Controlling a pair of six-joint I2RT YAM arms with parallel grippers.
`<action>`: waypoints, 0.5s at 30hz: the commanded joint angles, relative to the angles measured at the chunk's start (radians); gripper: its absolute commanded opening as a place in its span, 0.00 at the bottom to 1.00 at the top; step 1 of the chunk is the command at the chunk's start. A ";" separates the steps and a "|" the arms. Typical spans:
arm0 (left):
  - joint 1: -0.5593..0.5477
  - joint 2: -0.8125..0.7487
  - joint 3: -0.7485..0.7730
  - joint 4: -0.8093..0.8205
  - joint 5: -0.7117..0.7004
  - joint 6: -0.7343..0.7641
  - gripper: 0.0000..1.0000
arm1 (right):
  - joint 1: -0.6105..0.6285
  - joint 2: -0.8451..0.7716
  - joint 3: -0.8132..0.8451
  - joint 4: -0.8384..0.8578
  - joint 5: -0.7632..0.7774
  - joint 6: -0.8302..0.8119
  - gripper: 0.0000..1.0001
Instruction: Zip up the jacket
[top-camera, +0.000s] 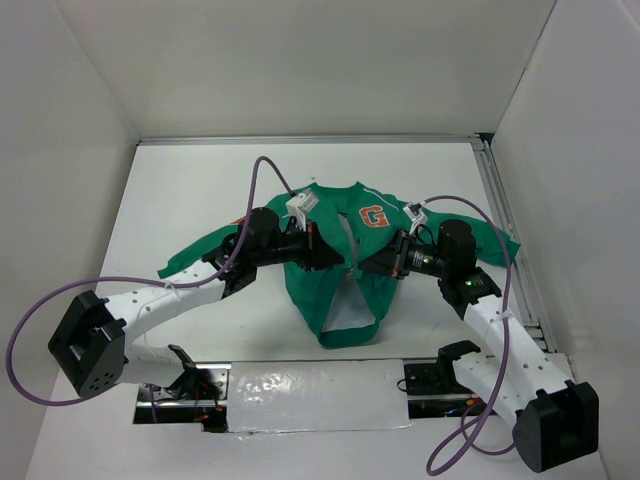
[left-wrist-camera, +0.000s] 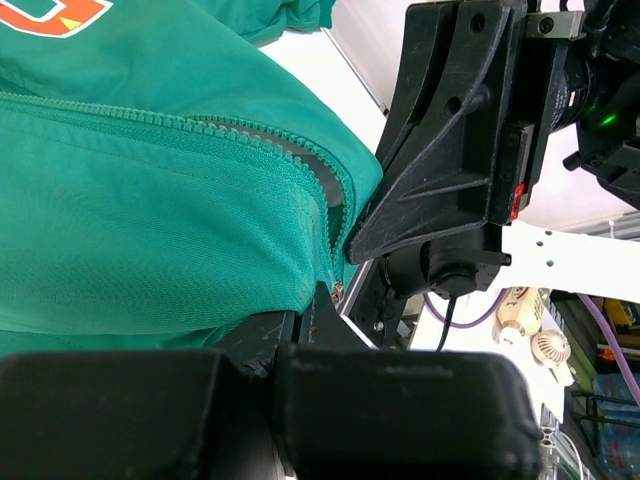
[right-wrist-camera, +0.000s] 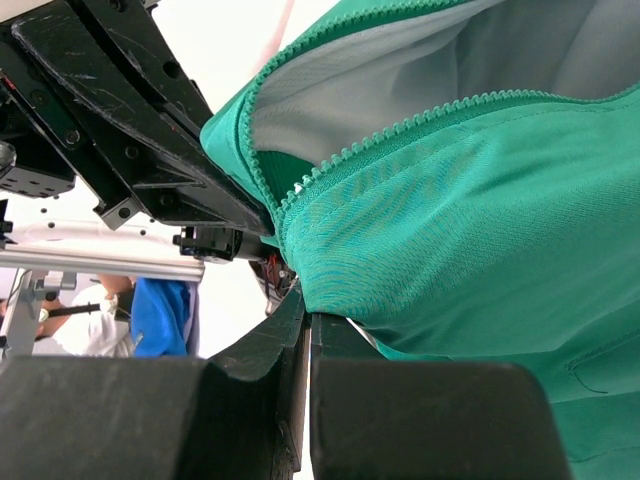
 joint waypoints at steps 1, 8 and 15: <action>0.002 0.001 0.008 0.086 0.035 0.009 0.00 | -0.010 0.000 0.031 0.092 -0.036 0.007 0.00; 0.002 -0.003 -0.006 0.097 0.029 0.005 0.00 | -0.010 0.003 0.019 0.137 -0.047 0.034 0.00; 0.002 -0.006 -0.015 0.111 0.050 0.009 0.00 | -0.010 -0.001 0.020 0.133 -0.040 0.039 0.00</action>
